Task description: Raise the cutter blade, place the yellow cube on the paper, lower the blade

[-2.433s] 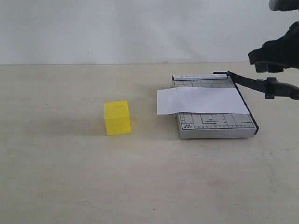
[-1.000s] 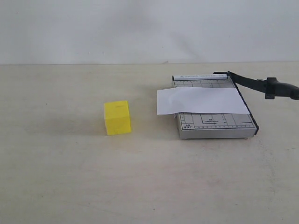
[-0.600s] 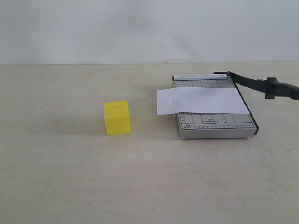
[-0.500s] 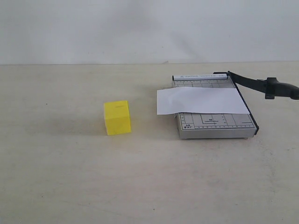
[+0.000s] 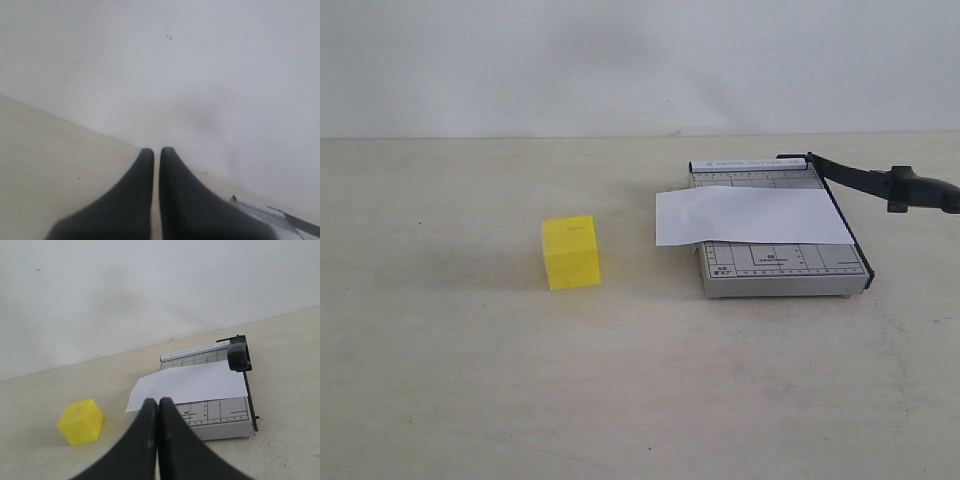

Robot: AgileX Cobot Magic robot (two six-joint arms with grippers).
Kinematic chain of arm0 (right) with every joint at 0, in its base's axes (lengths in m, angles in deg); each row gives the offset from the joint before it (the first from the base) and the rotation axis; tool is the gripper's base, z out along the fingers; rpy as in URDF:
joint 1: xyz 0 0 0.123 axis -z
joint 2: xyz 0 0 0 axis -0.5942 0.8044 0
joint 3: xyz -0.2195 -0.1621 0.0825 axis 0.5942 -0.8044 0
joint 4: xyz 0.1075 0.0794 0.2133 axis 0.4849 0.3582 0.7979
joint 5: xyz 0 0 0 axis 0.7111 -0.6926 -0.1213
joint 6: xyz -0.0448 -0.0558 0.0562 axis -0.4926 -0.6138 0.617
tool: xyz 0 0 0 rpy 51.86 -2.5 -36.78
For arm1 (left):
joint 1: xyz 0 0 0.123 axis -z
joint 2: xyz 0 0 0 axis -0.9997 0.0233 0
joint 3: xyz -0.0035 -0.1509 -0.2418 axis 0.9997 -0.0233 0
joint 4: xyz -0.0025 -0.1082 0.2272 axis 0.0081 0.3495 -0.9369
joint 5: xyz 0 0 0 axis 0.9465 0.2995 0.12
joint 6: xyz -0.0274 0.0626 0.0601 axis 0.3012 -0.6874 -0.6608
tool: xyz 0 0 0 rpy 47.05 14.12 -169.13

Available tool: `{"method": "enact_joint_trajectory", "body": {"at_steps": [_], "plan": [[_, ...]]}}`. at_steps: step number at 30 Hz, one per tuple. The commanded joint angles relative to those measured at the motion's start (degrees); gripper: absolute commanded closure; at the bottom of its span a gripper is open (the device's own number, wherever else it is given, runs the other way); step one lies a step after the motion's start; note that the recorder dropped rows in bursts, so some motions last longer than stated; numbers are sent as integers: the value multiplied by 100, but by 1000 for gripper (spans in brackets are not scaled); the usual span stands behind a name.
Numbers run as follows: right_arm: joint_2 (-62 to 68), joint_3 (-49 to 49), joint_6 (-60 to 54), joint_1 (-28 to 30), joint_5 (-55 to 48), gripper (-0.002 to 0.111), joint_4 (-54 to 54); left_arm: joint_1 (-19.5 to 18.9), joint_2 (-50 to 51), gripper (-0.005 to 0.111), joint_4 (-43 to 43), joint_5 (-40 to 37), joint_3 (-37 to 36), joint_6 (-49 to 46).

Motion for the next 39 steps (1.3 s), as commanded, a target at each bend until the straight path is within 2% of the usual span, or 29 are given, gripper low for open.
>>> {"method": "enact_joint_trajectory", "body": {"at_steps": [1, 6, 7, 8, 9, 11, 13, 14, 17, 19, 21, 25, 29, 33, 39], "plan": [[-24, -15, -25, -5, 50, 108, 15, -16, -22, 102, 61, 84, 8, 490], [-24, -15, -25, -5, 50, 108, 15, 63, -22, 102, 266, -100, 175, 922], [-24, -15, -25, -5, 50, 108, 15, 137, -22, 102, 150, -257, 376, 637], [-24, -15, -25, -5, 50, 108, 15, 288, -22, 102, 81, -527, 732, -240], [-24, -15, -25, -5, 50, 108, 15, 373, -22, 102, 143, -659, 865, -607], [-24, -15, -25, -5, 50, 108, 15, 617, 97, 102, 829, -1101, 1162, -1286], [-24, -15, -25, -5, 50, 108, 15, 783, 571, 102, 2031, -1414, 1426, -2824], [-24, -15, -25, -5, 50, 108, 15, 843, 981, 102, 3207, -1592, 1596, -4425], [-24, -15, -25, -5, 50, 108, 15, 843, 2119, 102, 5816, -2232, 1922, -8080], [-24, -15, -25, -5, 50, 108, 15, 843, 3155, 102, 7141, -2473, 2118, -9564], [-24, -15, -25, -5, 50, 108, 15, 843, 4407, 102, 7593, -2899, 2454, -10498], [-24, -15, -25, -5, 50, 108, 15, 970, 5883, 102, 7811, -3507, 3096, -11421], [-24, -15, -25, -5, 50, 108, 15, 1426, 7232, 102, 7985, -3495, 3799, -12235], [-24, -15, -25, -5, 39, 108, 15, 2067, 8316, 102, 8008, -3199, 4505, -12974], [-24, -15, -25, -5, 26, 108, 15, 2866, 9753, 102, 7958, -2482, 5485, -12974]]}}
